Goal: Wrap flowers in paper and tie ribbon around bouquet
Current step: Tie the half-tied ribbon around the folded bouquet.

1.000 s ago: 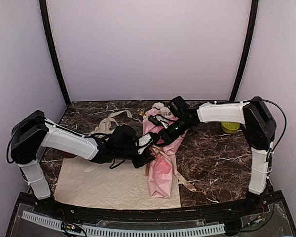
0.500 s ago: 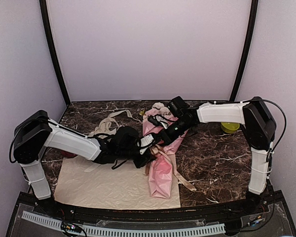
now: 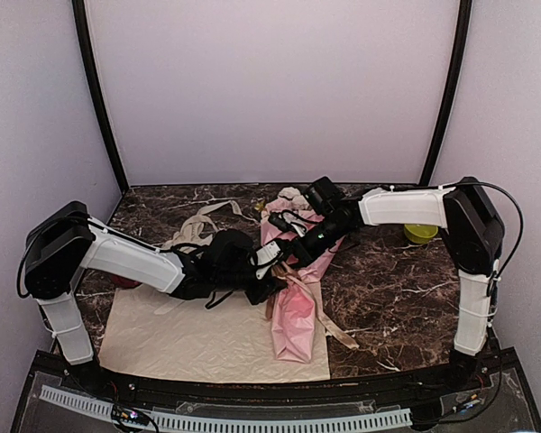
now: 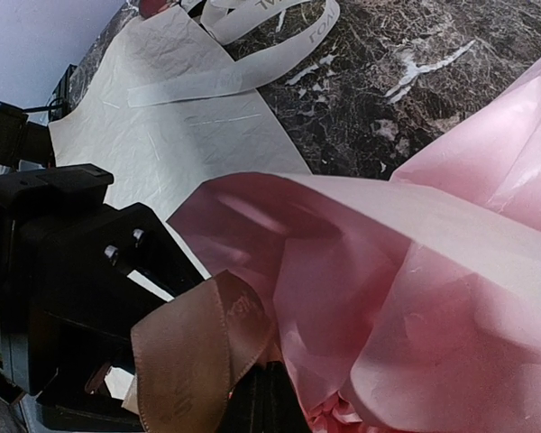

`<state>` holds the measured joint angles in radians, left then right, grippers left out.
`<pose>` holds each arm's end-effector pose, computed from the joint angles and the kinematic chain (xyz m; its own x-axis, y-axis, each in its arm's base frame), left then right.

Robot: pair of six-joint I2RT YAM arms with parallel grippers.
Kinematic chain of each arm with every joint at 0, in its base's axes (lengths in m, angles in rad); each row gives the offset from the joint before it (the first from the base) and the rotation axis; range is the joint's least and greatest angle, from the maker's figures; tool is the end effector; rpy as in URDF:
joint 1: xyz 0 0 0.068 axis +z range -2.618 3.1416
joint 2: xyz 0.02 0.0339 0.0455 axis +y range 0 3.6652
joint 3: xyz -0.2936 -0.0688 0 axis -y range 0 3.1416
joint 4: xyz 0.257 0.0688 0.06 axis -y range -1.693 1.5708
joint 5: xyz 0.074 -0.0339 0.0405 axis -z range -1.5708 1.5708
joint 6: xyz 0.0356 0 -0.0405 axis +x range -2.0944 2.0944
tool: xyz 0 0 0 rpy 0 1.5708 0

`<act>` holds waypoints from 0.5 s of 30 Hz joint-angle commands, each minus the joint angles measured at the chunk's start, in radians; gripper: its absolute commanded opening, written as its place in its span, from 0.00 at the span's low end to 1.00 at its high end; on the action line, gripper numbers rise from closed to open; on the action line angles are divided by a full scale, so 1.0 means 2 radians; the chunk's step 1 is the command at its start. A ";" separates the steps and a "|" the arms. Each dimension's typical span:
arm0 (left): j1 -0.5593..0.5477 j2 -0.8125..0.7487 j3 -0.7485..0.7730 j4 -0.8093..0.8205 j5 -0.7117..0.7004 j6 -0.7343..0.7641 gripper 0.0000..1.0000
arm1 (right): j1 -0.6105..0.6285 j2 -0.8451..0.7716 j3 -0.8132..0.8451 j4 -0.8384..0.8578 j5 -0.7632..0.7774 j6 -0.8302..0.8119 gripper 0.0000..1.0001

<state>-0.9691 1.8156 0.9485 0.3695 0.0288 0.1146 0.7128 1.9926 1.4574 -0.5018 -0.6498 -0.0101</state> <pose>0.2253 -0.3299 0.1889 -0.1725 0.4532 -0.8745 0.8638 0.4964 0.0868 0.3218 0.3066 0.2138 -0.6436 -0.5670 -0.5140 -0.7601 0.3953 0.5157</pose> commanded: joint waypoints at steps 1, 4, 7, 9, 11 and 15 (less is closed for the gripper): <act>-0.002 -0.019 -0.003 0.012 0.004 -0.015 0.45 | 0.005 -0.005 0.007 -0.002 0.000 -0.007 0.00; 0.000 -0.026 -0.012 0.023 0.019 -0.026 0.49 | 0.005 -0.004 0.006 -0.003 0.001 -0.008 0.00; 0.005 -0.034 -0.018 0.024 0.050 -0.050 0.50 | 0.006 -0.004 0.005 -0.006 0.002 -0.010 0.00; 0.012 -0.036 -0.024 0.027 0.062 -0.072 0.50 | 0.006 -0.004 0.005 -0.008 0.002 -0.011 0.00; 0.022 -0.036 -0.027 0.029 0.075 -0.094 0.50 | 0.006 -0.005 0.005 -0.008 0.003 -0.011 0.00; 0.032 -0.028 -0.026 0.035 0.095 -0.107 0.50 | 0.005 -0.002 0.005 -0.010 0.004 -0.011 0.00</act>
<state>-0.9260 1.7927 0.9089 0.4000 0.1543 -0.0395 0.7136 1.9926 1.4574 -0.5201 -0.6495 -0.0223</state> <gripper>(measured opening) 0.496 0.004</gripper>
